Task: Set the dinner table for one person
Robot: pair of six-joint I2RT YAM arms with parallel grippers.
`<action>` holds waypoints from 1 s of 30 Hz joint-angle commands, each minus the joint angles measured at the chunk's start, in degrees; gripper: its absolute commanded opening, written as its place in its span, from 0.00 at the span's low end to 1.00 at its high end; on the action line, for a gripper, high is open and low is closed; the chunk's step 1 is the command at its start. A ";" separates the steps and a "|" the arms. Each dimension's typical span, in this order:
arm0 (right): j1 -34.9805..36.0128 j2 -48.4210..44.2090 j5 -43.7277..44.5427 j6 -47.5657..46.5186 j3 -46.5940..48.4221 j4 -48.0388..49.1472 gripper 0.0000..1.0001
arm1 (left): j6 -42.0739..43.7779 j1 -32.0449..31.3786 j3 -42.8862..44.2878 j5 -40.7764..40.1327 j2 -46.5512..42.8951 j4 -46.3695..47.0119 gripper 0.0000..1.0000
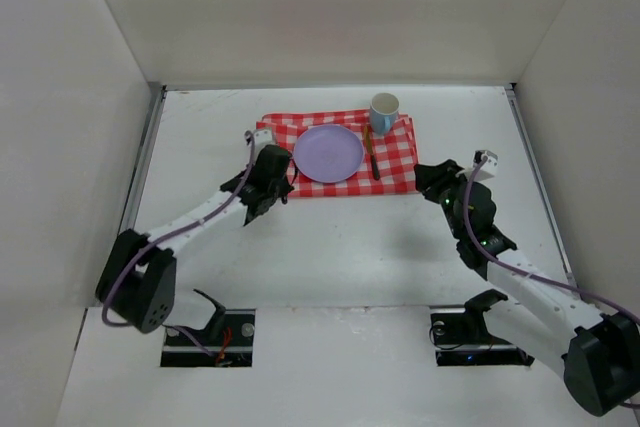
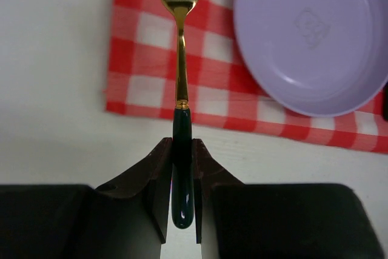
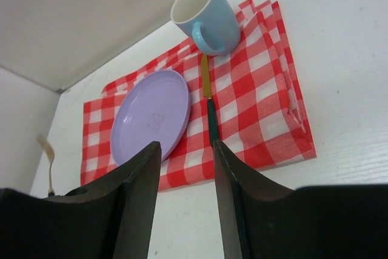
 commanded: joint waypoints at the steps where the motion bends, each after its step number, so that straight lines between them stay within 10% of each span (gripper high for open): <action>1: -0.04 -0.47 0.37 0.17 0.09 3.70 0.46 | 9.12 -1.32 7.59 2.21 7.43 4.44 0.03; 30: 0.31 4.63 -0.95 -0.71 1.76 3.96 0.47 | 15.38 6.77 22.73 6.97 32.24 4.81 0.05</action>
